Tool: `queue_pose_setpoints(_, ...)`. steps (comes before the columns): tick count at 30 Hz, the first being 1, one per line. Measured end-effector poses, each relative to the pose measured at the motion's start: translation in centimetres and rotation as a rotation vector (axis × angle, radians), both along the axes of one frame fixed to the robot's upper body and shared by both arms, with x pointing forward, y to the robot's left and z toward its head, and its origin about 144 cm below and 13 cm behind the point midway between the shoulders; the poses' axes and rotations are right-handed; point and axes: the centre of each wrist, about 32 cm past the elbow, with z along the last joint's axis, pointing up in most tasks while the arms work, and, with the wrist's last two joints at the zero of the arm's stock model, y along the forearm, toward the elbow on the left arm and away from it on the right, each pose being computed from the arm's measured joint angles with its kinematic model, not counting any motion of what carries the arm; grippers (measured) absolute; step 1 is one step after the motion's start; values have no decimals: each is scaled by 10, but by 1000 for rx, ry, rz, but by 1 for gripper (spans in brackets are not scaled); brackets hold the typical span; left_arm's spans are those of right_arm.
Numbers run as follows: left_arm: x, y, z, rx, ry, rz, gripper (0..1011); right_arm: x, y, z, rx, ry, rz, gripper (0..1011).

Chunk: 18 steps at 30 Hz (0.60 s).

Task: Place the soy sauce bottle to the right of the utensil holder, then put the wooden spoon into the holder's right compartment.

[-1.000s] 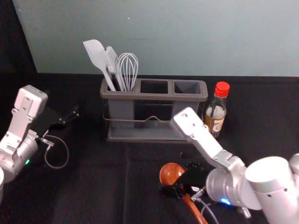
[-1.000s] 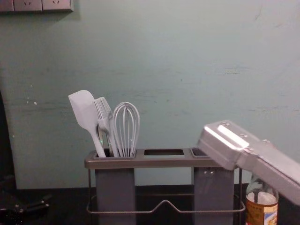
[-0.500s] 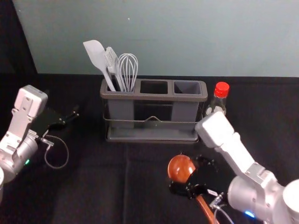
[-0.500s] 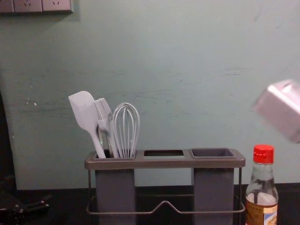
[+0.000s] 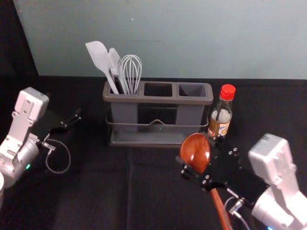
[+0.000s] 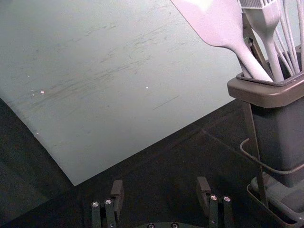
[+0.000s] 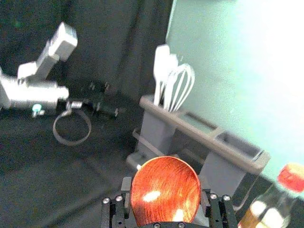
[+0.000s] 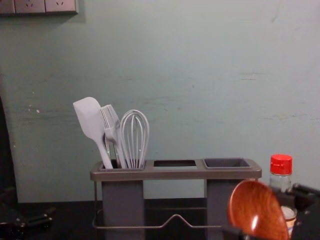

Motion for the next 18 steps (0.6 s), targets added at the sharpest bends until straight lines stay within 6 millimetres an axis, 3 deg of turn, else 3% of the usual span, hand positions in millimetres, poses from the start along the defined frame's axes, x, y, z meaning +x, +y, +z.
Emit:
queue_pose_setpoints(9,0,0,0,0,0,0,1005,-3,-5,-19,77,-128,-17,836)
queue_pose_setpoints(18,0,0,0,0,0,0,1005,-3,-5,-18,77,-131,-17,837)
